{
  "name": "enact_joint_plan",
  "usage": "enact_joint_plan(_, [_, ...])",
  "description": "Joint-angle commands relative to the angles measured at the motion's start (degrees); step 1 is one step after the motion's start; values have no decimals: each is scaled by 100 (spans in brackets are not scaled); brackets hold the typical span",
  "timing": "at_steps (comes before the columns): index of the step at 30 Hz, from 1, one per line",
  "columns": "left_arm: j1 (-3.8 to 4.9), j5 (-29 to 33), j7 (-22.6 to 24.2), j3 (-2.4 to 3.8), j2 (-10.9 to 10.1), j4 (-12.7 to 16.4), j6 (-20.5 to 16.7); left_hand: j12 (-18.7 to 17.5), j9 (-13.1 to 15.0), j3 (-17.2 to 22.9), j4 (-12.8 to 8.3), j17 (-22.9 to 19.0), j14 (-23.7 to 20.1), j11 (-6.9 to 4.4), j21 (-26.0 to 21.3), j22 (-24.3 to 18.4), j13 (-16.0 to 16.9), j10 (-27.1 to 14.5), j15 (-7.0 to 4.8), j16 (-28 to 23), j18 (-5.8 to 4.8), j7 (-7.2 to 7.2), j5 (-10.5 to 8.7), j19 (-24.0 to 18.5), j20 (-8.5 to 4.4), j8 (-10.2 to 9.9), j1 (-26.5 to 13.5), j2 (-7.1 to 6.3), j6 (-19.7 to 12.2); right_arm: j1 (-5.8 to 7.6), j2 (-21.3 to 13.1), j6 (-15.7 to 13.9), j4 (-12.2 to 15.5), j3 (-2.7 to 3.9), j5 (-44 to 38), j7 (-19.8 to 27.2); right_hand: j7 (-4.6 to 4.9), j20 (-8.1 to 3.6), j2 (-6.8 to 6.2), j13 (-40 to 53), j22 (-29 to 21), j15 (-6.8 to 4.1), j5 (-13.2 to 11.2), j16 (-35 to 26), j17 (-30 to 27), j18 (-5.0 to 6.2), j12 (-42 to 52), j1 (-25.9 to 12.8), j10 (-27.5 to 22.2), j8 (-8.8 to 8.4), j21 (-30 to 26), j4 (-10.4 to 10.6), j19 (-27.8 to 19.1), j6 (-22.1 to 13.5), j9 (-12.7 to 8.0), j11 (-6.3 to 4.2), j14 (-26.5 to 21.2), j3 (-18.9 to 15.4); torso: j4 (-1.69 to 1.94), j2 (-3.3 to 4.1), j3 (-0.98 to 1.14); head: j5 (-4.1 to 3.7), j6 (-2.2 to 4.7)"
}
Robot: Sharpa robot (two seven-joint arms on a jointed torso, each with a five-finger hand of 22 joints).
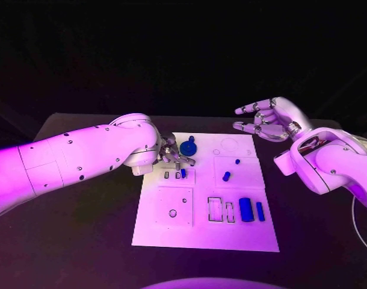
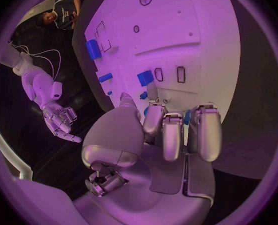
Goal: Assemble the parts on the task board
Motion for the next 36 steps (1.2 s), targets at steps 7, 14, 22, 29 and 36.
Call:
enact_joint_plan(7, [-5, -73, -35, -8, 30, -56, 300, 243, 150, 6, -57, 1509, 613, -114, 44, 673, 552, 84, -35, 17, -110, -1, -31, 162, -47, 82, 197, 94, -79, -1, -1, 118, -12, 1, -177, -14, 2, 2, -13, -20, 78, -46, 119, -30, 119, 117, -21, 9, -22, -15, -25, 2, -34, 50, -4, -9, 287, -22, -8, -1, 7, 31, -38])
enact_joint_plan(14, [-6, -75, -42, -9, 26, -53, 349, 250, 201, 15, -67, 1509, 613, -114, 49, 683, 562, 88, -35, 17, -112, -2, -30, 166, -46, 102, 247, 106, -91, -6, 1, 136, -13, 0, -180, -20, 1, 1, -11, -25, 77, -47, 139, -32, 119, 118, -24, 7, -22, -14, -27, 3, -34, 55, -4, -10, 288, -23, 4, 5, 4, 37, -50])
enact_joint_plan(22, [-8, -75, -52, -8, 74, -106, 433, 253, 270, 39, -95, 1509, 613, -115, 57, 697, 571, 92, -36, 17, -115, -3, -30, 172, -46, 125, 327, 125, -109, -7, 19, 153, -20, 0, -180, -20, -2, 0, -10, -29, 71, -49, 159, -32, 121, 119, -25, 7, -22, -11, -30, 4, -37, 64, -3, -11, 289, -24, 4, 7, -2, 46, -73])
enact_joint_plan(29, [-31, -75, -60, -10, 130, -167, 512, 258, 334, 77, -130, 1509, 613, -115, 61, 707, 581, 95, -36, 17, -117, -3, -28, 175, -45, 140, 410, 140, -131, -7, 29, 155, -29, 0, -180, -13, -2, -1, -11, -31, 73, -50, 173, -32, 123, 118, -25, 9, -21, -12, -30, 3, -35, 66, -3, -13, 290, -24, 1, 4, -1, 41, -90])
enact_joint_plan(36, [-43, -75, -59, -12, 146, -157, 520, 257, 346, 85, -136, 1509, 613, -115, 66, 715, 581, 95, -35, 17, -118, -3, -28, 179, -45, 142, 423, 142, -135, -10, 45, 151, -51, 0, -180, 5, -2, -1, -11, -31, 73, -50, 173, -32, 123, 118, -25, 9, -21, -12, -30, 3, -35, 66, -3, -13, 290, -24, 1, 3, 6, 49, -114])
